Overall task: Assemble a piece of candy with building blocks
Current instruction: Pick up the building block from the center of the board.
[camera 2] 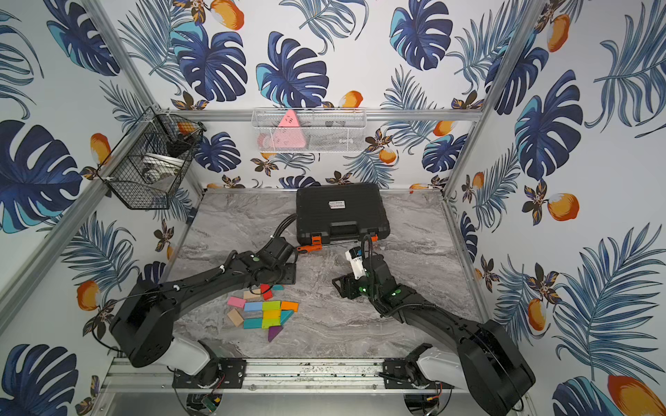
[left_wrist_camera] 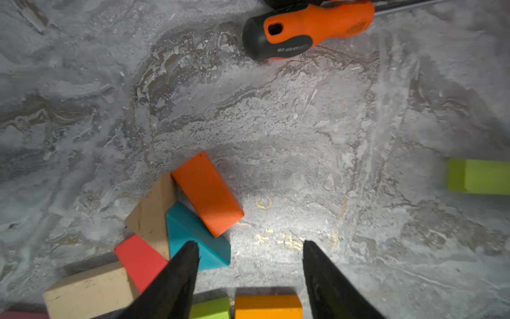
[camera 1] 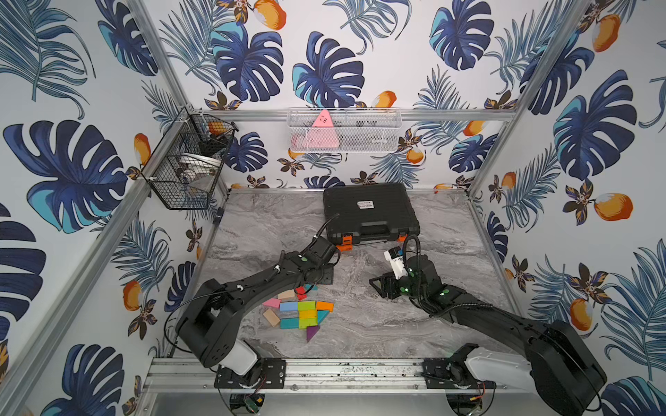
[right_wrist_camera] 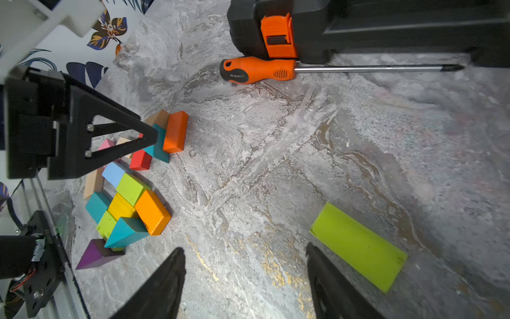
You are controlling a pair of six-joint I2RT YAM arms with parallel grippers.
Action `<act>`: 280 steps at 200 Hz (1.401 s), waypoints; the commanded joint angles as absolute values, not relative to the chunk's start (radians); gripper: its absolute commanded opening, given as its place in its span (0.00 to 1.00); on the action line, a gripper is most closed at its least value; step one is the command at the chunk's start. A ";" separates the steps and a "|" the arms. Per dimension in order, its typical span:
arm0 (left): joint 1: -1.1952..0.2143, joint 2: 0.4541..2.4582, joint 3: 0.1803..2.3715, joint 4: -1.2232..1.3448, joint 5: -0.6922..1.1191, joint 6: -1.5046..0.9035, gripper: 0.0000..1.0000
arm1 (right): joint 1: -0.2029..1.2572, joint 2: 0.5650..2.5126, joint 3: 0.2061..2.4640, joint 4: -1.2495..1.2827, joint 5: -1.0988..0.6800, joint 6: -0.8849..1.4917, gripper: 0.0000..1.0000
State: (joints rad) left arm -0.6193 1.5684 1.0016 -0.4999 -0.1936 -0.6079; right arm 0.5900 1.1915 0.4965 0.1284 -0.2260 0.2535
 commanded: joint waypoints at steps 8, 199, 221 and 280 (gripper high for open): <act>-0.633 1.633 1.038 -0.508 -0.279 -0.629 0.65 | 0.592 1.188 0.492 0.189 -0.223 0.269 0.71; -0.633 1.705 0.999 -0.544 -0.318 -0.665 0.70 | 0.594 1.171 0.472 0.176 -0.196 0.261 0.74; -0.632 1.711 1.008 -0.540 -0.322 -0.663 0.70 | 0.594 1.174 0.467 0.181 -0.199 0.267 0.74; -0.631 1.808 1.078 -0.536 -0.335 -0.670 0.69 | 0.595 1.165 0.463 0.176 -0.194 0.267 0.74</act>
